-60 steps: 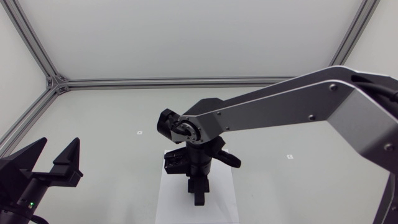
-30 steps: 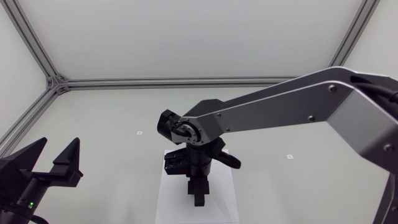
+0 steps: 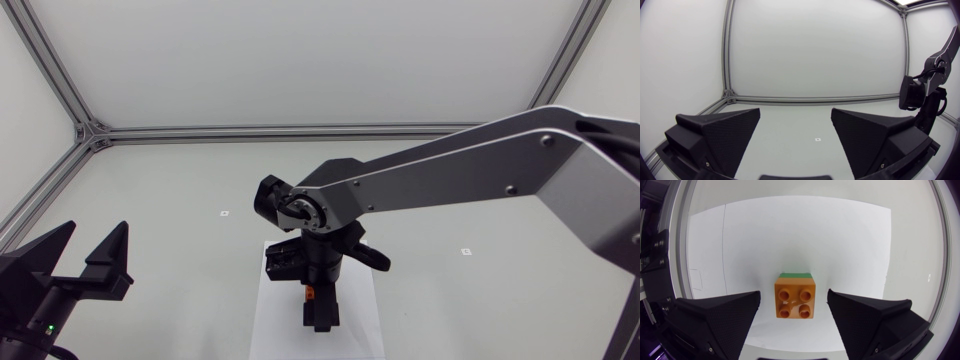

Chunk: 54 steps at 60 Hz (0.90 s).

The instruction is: Pick up the orange 2x2 brick with the right arm and stack it on top of the green 2x2 brick in the center

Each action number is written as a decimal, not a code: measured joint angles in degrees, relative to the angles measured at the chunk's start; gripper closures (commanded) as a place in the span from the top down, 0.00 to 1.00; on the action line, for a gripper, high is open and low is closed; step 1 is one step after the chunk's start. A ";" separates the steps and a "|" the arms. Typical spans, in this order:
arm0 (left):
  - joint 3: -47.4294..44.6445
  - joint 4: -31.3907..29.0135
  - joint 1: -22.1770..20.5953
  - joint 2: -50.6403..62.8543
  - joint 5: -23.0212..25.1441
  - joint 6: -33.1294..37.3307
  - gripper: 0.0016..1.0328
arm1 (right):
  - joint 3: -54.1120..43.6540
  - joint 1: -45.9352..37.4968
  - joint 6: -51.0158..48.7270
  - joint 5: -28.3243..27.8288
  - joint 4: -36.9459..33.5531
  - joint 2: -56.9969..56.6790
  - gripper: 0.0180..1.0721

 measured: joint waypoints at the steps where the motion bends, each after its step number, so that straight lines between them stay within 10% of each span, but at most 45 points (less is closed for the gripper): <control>1: 0.00 -0.02 0.02 0.00 0.00 -0.02 0.96 | 0.00 0.00 0.00 0.00 -0.09 -0.24 0.95; 54: 0.00 -0.02 0.02 0.00 0.00 -0.02 0.96 | -10.08 -11.06 8.96 -1.11 -5.84 -36.76 0.95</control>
